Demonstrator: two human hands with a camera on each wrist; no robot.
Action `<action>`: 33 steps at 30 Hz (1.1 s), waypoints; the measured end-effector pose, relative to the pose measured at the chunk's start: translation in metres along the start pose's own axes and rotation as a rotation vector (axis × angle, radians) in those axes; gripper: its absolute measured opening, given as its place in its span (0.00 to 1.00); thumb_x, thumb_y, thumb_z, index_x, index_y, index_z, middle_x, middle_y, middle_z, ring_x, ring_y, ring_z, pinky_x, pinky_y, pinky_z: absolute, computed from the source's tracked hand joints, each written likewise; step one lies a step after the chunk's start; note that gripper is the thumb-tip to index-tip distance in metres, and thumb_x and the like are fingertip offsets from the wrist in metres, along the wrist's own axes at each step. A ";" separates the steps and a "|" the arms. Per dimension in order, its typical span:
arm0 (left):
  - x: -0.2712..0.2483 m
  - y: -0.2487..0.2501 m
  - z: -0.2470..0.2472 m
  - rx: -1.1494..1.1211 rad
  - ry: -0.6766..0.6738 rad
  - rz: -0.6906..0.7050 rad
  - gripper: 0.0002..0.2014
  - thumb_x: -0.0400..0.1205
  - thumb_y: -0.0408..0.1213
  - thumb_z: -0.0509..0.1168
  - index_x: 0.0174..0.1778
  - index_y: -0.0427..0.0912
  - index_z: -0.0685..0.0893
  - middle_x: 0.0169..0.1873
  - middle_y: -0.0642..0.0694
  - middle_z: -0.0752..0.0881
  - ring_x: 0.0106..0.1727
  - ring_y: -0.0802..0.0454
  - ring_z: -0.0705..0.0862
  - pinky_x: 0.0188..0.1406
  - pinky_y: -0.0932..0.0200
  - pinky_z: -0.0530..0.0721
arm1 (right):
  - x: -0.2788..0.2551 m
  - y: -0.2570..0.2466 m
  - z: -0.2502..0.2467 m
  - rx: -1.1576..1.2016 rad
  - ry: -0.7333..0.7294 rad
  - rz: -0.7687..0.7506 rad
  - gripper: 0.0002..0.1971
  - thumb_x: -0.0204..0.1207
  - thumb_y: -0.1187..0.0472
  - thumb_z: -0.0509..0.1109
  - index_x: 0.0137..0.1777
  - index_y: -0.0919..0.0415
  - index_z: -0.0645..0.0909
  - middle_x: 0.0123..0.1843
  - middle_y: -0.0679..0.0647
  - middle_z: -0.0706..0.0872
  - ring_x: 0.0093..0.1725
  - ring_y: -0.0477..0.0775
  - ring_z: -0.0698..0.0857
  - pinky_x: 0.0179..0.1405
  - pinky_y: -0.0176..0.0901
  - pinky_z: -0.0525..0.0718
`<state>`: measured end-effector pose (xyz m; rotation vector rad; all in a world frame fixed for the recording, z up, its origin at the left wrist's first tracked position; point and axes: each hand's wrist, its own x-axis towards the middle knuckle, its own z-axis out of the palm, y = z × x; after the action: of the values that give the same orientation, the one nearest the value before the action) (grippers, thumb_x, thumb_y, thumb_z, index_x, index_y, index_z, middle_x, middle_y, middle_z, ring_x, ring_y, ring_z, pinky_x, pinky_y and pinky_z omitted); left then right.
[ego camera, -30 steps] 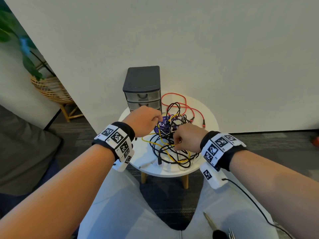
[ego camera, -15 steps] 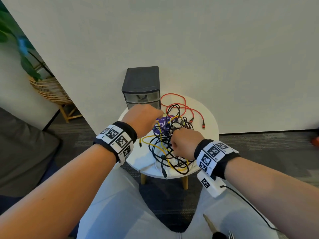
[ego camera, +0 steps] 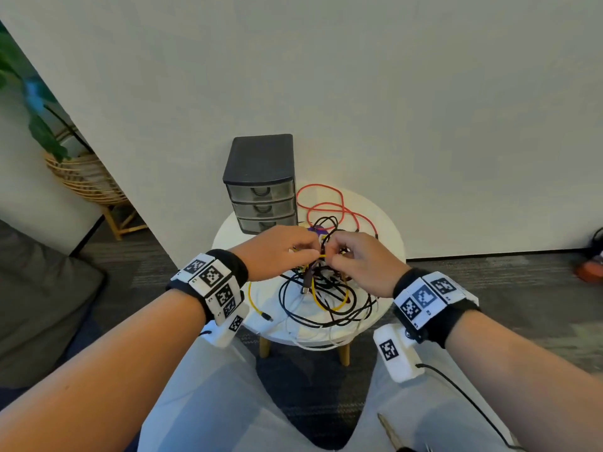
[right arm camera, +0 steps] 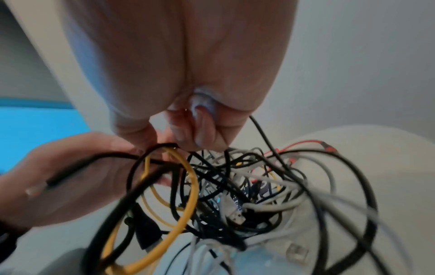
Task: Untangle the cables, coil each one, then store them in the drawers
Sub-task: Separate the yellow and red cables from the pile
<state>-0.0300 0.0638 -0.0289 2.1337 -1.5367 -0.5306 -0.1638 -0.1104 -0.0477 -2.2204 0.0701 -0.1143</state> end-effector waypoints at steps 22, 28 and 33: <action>0.009 0.005 -0.001 0.034 0.006 -0.050 0.11 0.91 0.39 0.59 0.51 0.45 0.87 0.43 0.54 0.88 0.45 0.57 0.85 0.47 0.58 0.82 | 0.008 -0.007 -0.006 0.123 0.154 0.123 0.16 0.87 0.58 0.63 0.38 0.60 0.83 0.36 0.55 0.87 0.28 0.49 0.79 0.30 0.41 0.76; 0.012 -0.002 0.003 0.002 0.024 -0.016 0.10 0.91 0.43 0.61 0.53 0.45 0.87 0.44 0.53 0.89 0.46 0.59 0.86 0.49 0.60 0.84 | 0.025 -0.020 -0.027 -0.249 -0.119 -0.028 0.16 0.87 0.58 0.65 0.41 0.57 0.90 0.37 0.50 0.89 0.42 0.49 0.86 0.50 0.48 0.81; 0.004 -0.020 0.005 0.108 0.008 -0.037 0.09 0.89 0.46 0.64 0.43 0.59 0.82 0.41 0.59 0.83 0.44 0.60 0.81 0.47 0.54 0.78 | 0.011 -0.032 -0.043 0.414 -0.064 -0.085 0.12 0.86 0.66 0.65 0.47 0.68 0.89 0.44 0.58 0.91 0.45 0.46 0.87 0.48 0.31 0.81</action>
<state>-0.0160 0.0646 -0.0444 2.2459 -1.5572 -0.4603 -0.1568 -0.1263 0.0046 -1.8120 -0.0776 -0.0950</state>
